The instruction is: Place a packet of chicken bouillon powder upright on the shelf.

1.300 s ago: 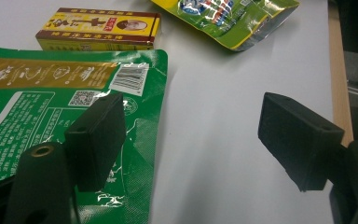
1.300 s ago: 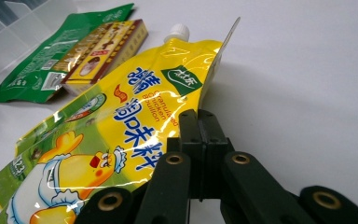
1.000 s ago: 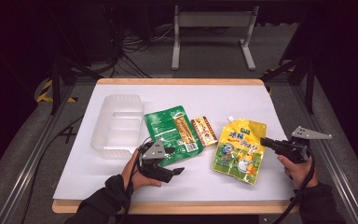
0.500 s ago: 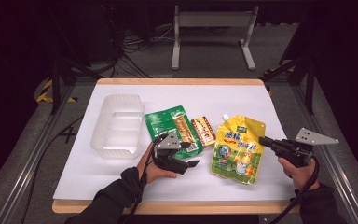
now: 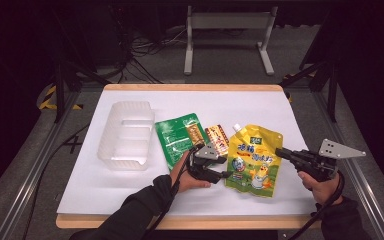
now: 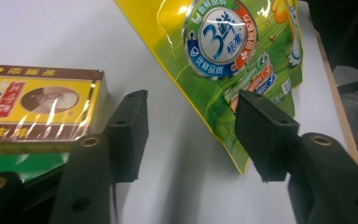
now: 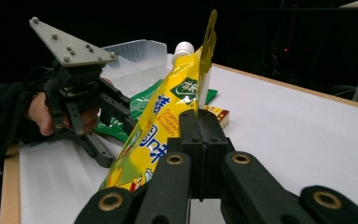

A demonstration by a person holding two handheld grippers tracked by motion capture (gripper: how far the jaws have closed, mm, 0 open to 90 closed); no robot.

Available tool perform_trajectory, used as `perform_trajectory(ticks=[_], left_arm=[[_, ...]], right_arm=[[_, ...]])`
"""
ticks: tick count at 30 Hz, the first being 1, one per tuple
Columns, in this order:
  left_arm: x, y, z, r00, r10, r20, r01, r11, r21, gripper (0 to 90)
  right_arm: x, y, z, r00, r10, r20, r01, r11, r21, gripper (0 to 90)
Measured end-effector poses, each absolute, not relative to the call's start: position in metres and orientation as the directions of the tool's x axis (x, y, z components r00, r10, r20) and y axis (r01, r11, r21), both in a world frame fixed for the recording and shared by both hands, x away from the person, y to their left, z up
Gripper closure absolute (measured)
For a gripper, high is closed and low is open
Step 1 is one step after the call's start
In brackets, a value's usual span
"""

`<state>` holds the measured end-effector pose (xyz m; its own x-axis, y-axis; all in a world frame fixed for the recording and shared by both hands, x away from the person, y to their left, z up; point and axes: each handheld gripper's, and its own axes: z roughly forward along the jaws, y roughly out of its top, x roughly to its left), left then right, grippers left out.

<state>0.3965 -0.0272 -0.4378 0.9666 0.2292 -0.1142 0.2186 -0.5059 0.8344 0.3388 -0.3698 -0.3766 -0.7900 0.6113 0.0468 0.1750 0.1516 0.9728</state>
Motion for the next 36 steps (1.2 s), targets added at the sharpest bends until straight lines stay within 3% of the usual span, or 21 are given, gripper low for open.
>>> perform_trajectory(ticks=[5, 14, 17, 36], left_arm=[[0.394, -0.028, -0.435, 0.977, 0.194, -0.09, 0.178, -0.502, 0.846, 73.0], [0.39, -0.019, -0.428, 0.983, 0.162, -0.085, 0.156, -0.497, 0.854, 81.7], [0.388, -0.014, -0.424, 0.985, 0.163, -0.062, 0.136, -0.493, 0.859, 88.3], [0.36, 0.044, -0.403, 0.972, 0.231, 0.034, 0.099, -0.539, 0.836, 88.8]], right_arm=[[0.338, -0.367, -0.375, -0.795, 0.606, 0.03, 0.166, 0.169, 0.972, 90.0], [0.333, -0.363, -0.37, -0.805, 0.593, 0.013, 0.142, 0.173, 0.975, 90.0], [0.33, -0.359, -0.367, -0.816, 0.579, 0.006, 0.126, 0.168, 0.978, 90.0], [0.323, -0.315, -0.362, -0.863, 0.504, -0.042, 0.099, 0.25, 0.963, 90.0]])
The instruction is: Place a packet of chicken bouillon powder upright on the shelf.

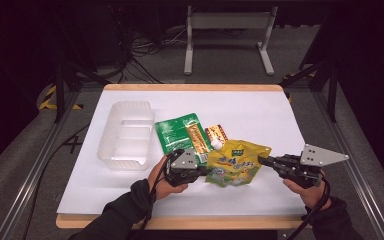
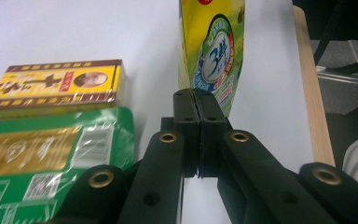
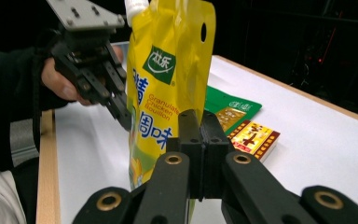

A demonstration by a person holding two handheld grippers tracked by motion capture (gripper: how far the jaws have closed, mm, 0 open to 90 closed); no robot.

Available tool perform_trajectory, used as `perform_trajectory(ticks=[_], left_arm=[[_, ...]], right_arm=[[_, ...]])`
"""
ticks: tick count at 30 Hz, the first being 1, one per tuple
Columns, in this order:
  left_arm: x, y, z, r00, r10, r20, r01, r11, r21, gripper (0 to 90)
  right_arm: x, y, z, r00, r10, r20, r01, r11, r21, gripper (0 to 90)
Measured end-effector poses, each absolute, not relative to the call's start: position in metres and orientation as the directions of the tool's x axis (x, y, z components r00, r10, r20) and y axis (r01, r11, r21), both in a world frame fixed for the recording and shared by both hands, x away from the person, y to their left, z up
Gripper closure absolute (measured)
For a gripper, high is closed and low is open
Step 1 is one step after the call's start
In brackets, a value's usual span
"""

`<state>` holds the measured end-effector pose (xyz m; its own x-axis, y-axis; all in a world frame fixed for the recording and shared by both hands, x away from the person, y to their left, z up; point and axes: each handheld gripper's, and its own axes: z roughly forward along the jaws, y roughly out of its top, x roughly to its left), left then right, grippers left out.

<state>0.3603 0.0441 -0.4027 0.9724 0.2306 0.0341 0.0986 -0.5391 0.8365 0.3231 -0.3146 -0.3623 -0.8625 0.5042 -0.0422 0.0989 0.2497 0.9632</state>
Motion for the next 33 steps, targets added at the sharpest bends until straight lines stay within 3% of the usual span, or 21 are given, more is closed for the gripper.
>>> perform_trajectory(ticks=[10, 17, 24, 30, 33], left_arm=[[0.353, 0.061, -0.405, 0.97, 0.238, 0.043, 0.097, -0.546, 0.832, 86.1], [0.352, 0.061, -0.4, 0.971, 0.237, 0.043, 0.081, -0.489, 0.868, 78.3], [0.35, 0.061, -0.386, 0.971, 0.235, 0.052, 0.056, -0.428, 0.902, 78.6], [0.35, 0.062, -0.382, 0.969, 0.236, 0.068, 0.036, -0.407, 0.913, 85.7], [0.35, 0.061, -0.381, 0.971, 0.229, 0.065, 0.034, -0.403, 0.915, 87.9]], right_arm=[[0.326, -0.29, -0.365, -0.881, 0.472, -0.031, 0.109, 0.267, 0.958, 87.0], [0.327, -0.282, -0.367, -0.882, 0.469, -0.036, 0.115, 0.289, 0.95, 84.9], [0.328, -0.278, -0.367, -0.883, 0.467, -0.039, 0.115, 0.298, 0.948, 82.4], [0.328, -0.277, -0.363, -0.88, 0.474, -0.044, 0.11, 0.292, 0.95, 78.3], [0.33, -0.281, -0.357, -0.875, 0.482, -0.04, 0.106, 0.271, 0.957, 83.9]])
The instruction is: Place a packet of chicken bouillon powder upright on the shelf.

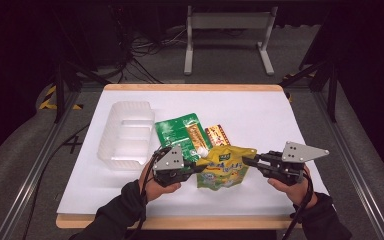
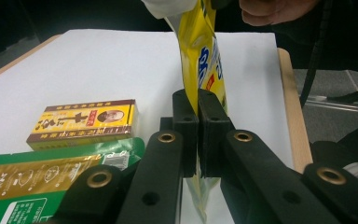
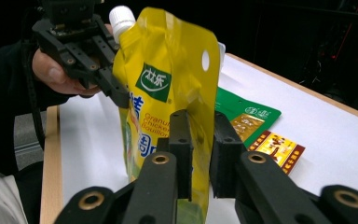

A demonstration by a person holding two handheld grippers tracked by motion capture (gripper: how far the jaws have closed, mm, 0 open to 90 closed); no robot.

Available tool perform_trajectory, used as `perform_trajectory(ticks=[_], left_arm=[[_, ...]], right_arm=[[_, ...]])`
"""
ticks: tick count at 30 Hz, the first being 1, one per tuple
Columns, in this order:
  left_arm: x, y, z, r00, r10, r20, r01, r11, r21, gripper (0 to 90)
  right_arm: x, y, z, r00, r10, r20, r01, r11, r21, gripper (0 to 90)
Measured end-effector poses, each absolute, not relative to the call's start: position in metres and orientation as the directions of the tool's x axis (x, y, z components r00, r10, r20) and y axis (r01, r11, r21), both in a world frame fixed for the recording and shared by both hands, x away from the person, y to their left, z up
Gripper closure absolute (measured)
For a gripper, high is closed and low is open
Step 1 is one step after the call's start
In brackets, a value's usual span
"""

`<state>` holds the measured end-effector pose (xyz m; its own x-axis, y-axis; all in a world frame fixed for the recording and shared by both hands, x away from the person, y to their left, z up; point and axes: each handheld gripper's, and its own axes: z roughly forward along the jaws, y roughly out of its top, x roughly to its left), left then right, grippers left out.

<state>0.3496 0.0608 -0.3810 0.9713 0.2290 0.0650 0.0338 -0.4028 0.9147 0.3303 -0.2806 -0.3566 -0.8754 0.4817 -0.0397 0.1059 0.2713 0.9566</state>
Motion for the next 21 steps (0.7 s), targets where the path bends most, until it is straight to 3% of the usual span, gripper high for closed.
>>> perform_trajectory(ticks=[4, 21], left_arm=[[0.351, 0.059, -0.38, 0.972, 0.228, 0.065, 0.034, -0.405, 0.914, 88.9], [0.355, 0.068, -0.361, 0.962, 0.265, 0.06, 0.04, -0.355, 0.934, 89.4]], right_arm=[[0.33, -0.281, -0.355, -0.877, 0.478, -0.054, 0.099, 0.289, 0.952, 90.0], [0.332, -0.272, -0.34, -0.856, 0.512, -0.071, 0.074, 0.257, 0.964, 90.0]])
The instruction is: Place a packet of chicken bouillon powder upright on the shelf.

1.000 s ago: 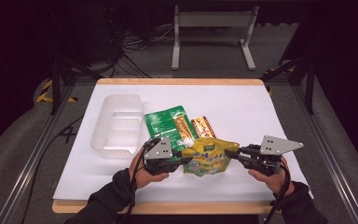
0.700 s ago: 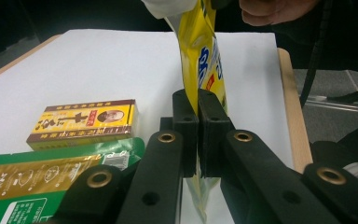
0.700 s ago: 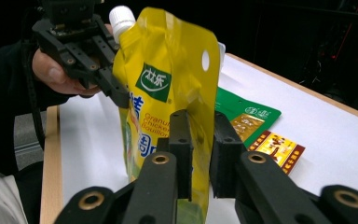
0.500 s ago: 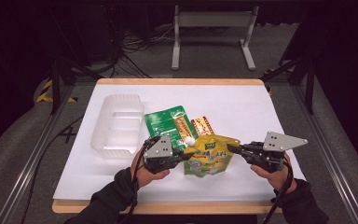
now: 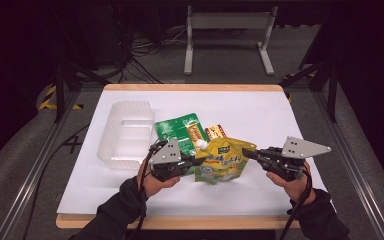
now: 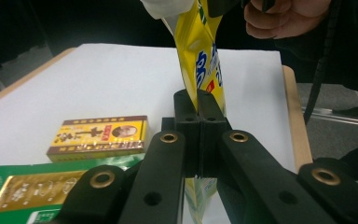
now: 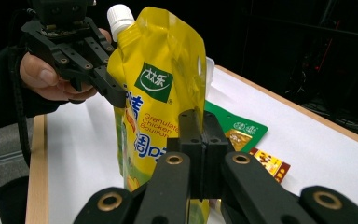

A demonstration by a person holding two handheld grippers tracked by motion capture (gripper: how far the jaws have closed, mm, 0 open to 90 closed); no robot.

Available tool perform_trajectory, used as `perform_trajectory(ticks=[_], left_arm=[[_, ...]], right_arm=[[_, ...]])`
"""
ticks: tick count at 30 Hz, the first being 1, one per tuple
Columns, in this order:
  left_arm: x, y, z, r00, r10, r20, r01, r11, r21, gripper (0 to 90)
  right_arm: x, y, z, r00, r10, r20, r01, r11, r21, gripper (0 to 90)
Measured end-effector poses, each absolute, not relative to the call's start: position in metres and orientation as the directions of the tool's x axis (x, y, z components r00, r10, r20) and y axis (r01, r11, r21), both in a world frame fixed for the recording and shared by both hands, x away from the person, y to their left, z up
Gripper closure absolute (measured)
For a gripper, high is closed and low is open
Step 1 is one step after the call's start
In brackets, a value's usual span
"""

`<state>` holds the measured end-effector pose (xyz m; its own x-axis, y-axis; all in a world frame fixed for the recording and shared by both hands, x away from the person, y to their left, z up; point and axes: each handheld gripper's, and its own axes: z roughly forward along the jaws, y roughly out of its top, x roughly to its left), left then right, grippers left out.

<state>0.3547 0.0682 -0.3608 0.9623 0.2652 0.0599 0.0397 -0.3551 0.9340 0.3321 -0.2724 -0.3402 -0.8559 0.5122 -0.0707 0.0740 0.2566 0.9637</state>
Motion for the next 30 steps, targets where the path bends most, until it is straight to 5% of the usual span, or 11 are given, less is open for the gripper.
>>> perform_trajectory(ticks=[30], left_arm=[[0.364, 0.11, -0.337, 0.923, 0.379, 0.062, 0.048, -0.274, 0.961, 89.3]], right_arm=[[0.36, -0.229, -0.315, -0.857, 0.509, -0.079, 0.04, 0.219, 0.975, 90.0]])
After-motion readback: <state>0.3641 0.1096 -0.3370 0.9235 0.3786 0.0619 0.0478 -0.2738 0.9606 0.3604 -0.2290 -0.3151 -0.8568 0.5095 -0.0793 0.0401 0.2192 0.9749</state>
